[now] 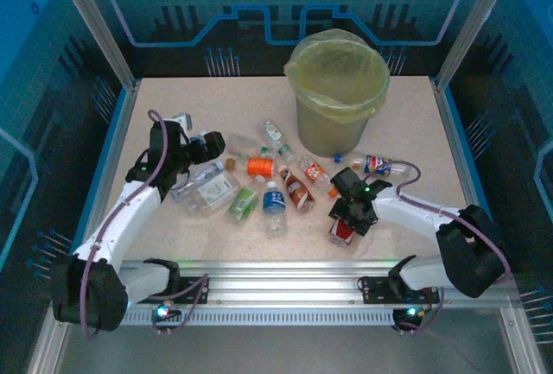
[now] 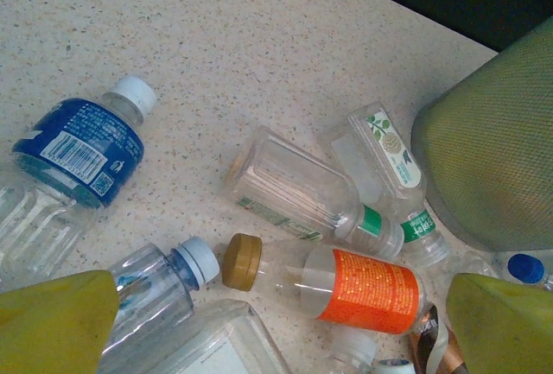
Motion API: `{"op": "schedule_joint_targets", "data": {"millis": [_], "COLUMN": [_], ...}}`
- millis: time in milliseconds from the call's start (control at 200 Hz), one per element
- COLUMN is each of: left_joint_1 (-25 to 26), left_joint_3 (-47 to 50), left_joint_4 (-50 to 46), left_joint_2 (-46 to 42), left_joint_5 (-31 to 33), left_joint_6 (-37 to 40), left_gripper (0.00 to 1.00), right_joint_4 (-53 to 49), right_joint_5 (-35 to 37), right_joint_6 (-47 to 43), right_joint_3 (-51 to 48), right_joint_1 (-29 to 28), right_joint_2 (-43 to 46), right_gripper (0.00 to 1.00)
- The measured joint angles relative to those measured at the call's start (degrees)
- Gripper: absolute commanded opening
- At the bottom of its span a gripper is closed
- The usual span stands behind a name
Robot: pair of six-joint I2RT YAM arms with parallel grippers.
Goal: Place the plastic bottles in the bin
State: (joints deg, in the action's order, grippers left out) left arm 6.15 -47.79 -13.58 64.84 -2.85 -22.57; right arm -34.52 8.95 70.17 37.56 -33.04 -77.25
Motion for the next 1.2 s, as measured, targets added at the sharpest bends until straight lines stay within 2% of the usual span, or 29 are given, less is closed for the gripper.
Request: {"op": "schedule_joint_targets", "data": {"millis": [395, 540, 765, 985, 1201], "left_joint_1": [0.0, 0.0, 0.0, 0.0, 0.0], "left_joint_3": [0.5, 1.1, 1.2, 2.0, 2.0], "left_joint_4": [0.2, 0.4, 0.5, 1.0, 1.0], "left_joint_2": [-1.5, -2.0, -2.3, -3.1, -4.0], "left_joint_5": [0.3, 0.5, 0.5, 0.5, 0.4], "left_joint_6": [0.0, 0.0, 0.0, -1.1, -1.4], "left_gripper": [0.99, 0.99, 0.99, 0.99, 0.99], "right_joint_4": [-7.6, -13.5, -16.9, -17.0, -14.9], "right_joint_5": [7.6, 13.3, 19.7, 22.3, 21.9], "right_joint_6": [-7.1, -11.6, -21.3, -32.2, -44.3], "right_joint_3": [6.4, 12.6, 23.1, 36.8, 56.0], "right_joint_1": [0.0, -0.4, -0.4, 0.0, 2.5], "right_joint_2": [7.0, 12.1, 18.0, 14.4, 2.1], "right_gripper": [0.56, 0.55, 0.53, 0.53, 0.52]}}
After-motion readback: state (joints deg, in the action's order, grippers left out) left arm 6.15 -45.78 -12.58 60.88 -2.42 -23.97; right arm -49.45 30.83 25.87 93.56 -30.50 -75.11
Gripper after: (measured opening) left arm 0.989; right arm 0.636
